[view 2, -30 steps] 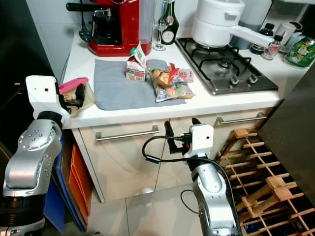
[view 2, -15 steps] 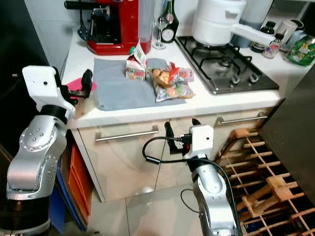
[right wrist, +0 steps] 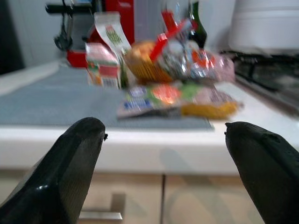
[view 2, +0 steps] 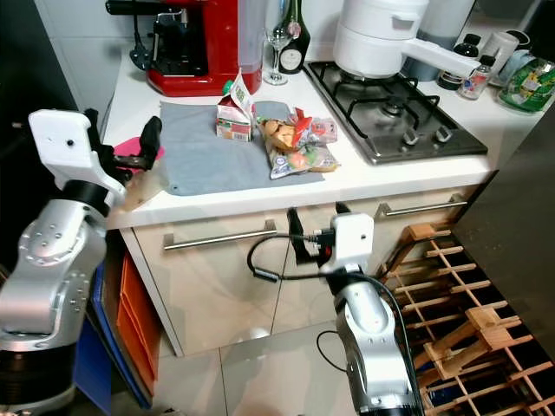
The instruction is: Restocking fridge
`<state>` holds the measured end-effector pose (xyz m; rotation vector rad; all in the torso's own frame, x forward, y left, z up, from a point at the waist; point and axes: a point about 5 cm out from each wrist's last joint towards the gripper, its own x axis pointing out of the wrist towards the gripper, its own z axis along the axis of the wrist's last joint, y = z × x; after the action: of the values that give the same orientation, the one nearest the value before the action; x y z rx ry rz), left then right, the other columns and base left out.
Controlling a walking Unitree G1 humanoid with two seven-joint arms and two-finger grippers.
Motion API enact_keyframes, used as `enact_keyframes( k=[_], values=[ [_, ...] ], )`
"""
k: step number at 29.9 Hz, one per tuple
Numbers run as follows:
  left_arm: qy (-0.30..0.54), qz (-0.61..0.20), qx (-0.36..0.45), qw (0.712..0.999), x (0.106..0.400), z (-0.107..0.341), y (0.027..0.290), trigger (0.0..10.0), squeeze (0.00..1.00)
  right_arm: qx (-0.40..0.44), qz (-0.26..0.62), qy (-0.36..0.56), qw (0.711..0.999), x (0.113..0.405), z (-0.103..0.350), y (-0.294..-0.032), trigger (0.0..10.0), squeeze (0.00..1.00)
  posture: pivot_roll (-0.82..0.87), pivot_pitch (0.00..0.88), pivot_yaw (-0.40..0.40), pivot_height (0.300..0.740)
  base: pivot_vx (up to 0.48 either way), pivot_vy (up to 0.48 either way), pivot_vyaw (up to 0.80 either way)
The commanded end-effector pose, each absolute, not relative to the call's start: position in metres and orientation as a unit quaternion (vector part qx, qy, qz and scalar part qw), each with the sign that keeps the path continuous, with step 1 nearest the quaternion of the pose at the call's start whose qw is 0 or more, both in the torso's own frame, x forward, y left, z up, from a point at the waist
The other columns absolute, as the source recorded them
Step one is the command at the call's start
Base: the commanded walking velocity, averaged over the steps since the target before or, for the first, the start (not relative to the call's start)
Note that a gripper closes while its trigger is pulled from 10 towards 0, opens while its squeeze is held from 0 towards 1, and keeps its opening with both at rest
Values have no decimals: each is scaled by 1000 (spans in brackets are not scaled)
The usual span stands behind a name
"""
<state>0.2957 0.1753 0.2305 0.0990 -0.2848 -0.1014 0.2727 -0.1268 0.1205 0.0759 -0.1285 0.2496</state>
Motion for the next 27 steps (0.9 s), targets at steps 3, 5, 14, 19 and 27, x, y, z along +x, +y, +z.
enact_keyframes(
  k=[3,5,14,19,27],
  values=[
    [-130,-65,65,987,289,232,201,10000,0,42,115,-54,991,277,118,-130,10000,0,18,0,-28,740,0,0,0],
    [-138,-58,64,987,284,238,215,10000,0,42,116,-51,991,278,116,-131,10000,0,31,0,-35,740,0,0,0],
    [-174,-77,68,979,274,248,205,10000,0,37,134,-49,989,281,115,-127,10000,0,48,0,-60,740,-280,142,0],
    [-176,-81,81,978,277,249,204,10000,0,33,133,-49,989,281,114,-130,10000,0,36,0,-60,740,-291,252,0],
    [-132,-100,97,981,287,229,191,10000,0,23,129,-40,991,282,110,-131,10000,0,23,0,-53,740,0,0,-400]
  ],
)
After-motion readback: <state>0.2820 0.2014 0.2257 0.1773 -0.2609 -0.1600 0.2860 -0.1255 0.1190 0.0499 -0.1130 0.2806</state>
